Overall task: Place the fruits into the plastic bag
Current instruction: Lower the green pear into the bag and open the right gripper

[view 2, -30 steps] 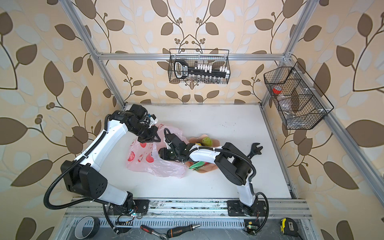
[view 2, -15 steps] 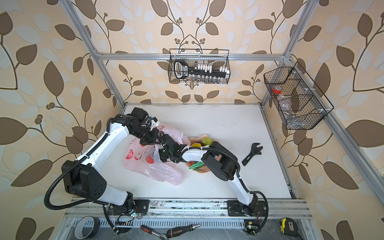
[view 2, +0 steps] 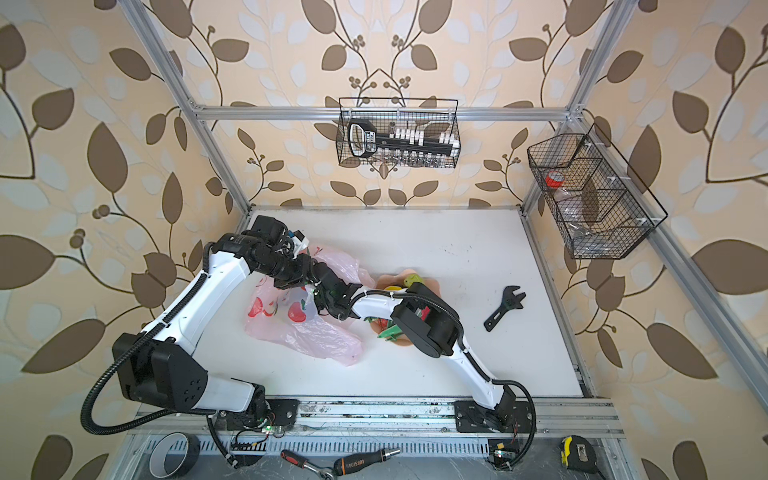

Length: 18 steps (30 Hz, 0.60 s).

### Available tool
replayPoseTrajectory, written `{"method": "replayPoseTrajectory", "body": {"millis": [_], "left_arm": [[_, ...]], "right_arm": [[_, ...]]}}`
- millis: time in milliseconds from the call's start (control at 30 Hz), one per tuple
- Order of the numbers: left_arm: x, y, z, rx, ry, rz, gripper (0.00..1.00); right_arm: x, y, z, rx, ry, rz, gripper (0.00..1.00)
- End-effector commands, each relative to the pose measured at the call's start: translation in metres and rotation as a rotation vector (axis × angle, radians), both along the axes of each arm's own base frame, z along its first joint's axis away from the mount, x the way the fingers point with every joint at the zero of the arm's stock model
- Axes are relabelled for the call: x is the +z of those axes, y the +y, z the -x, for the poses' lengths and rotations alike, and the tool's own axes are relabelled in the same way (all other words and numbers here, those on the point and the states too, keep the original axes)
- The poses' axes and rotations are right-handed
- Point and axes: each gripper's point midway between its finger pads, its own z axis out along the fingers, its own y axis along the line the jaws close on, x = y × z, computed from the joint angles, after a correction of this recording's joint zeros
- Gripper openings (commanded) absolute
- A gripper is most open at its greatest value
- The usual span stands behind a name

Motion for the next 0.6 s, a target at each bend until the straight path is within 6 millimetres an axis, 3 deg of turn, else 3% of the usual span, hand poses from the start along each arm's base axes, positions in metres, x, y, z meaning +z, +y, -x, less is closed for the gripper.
{"method": "replayPoseTrajectory", "body": {"millis": [0, 167, 567], "left_arm": [[0.022, -0.028, 0.020, -0.102, -0.010, 0.117, 0.00], [0.023, -0.022, 0.019, -0.094, -0.022, 0.079, 0.00], [0.024, 0.013, 0.005, 0.024, -0.021, -0.051, 0.00]], "right_arm": [[-0.019, 0.004, 0.013, 0.006, 0.087, 0.035, 0.68], [0.001, -0.002, 0.011, 0.007, 0.057, -0.002, 0.84], [0.018, -0.049, 0.011, -0.035, 0.049, 0.012, 0.88]]}}
